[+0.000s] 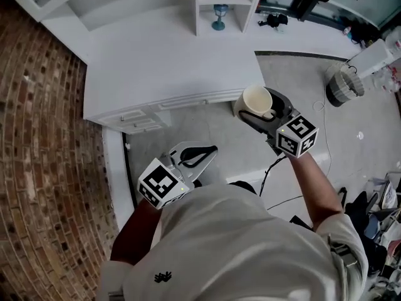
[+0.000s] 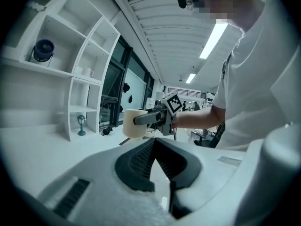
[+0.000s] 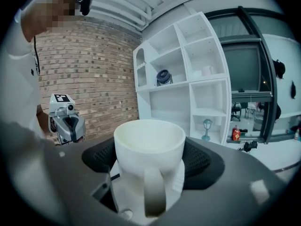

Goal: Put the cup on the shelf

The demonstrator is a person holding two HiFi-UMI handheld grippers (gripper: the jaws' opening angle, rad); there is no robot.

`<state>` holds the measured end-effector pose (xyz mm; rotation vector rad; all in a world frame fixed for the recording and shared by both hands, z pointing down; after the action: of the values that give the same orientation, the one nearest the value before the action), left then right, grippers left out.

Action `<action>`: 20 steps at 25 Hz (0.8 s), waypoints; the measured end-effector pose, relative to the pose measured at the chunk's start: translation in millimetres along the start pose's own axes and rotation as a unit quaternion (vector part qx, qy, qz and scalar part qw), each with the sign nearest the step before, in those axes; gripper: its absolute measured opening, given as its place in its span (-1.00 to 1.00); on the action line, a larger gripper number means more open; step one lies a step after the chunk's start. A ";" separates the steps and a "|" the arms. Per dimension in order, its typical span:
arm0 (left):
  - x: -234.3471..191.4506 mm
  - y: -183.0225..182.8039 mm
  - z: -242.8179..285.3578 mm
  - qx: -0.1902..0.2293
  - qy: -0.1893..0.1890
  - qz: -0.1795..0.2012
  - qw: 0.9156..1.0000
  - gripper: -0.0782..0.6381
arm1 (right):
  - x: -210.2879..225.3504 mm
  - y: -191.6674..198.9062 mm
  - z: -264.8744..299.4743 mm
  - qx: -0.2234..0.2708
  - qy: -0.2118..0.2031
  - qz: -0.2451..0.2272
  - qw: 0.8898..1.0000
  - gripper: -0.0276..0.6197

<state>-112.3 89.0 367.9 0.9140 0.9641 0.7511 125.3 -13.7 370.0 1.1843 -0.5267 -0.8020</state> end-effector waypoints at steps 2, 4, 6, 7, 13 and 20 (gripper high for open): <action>-22.0 -5.6 -8.9 -0.005 0.011 0.006 1.000 -0.77 | 9.2 -12.2 15.8 0.002 0.018 -0.006 1.000 0.41; -42.7 -9.1 -15.6 -0.006 0.017 0.005 1.000 -0.77 | 19.5 -22.8 32.0 0.004 0.033 -0.010 0.999 0.41; -57.7 -14.0 -18.1 0.000 0.023 0.000 1.000 -0.77 | 30.9 -31.7 46.2 0.007 0.042 -0.010 0.999 0.41; -63.6 -16.6 -17.6 0.004 0.026 -0.001 1.000 -0.77 | 37.5 -35.7 52.4 0.007 0.044 -0.012 0.999 0.41; -102.1 -32.1 -1.7 0.001 0.032 0.000 0.999 -0.77 | 97.0 -53.8 92.6 0.016 0.054 -0.027 0.998 0.41; -155.5 -78.6 45.2 0.013 0.007 -0.019 1.000 -0.77 | 207.7 -81.2 144.1 0.035 0.053 -0.040 0.997 0.41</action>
<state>-121.0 -90.8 364.4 0.9118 1.0027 0.7147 126.7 -276.0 328.4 1.3119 -0.4236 -0.7895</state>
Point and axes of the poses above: the fingertips, and each gripper's own axes: z forward along the fingers, x to its right, y out of its underside, the point moved 9 cm from there along -z, backward along the fingers, and after that the axes turned 10 degrees about -z, right-handed, at the moved point
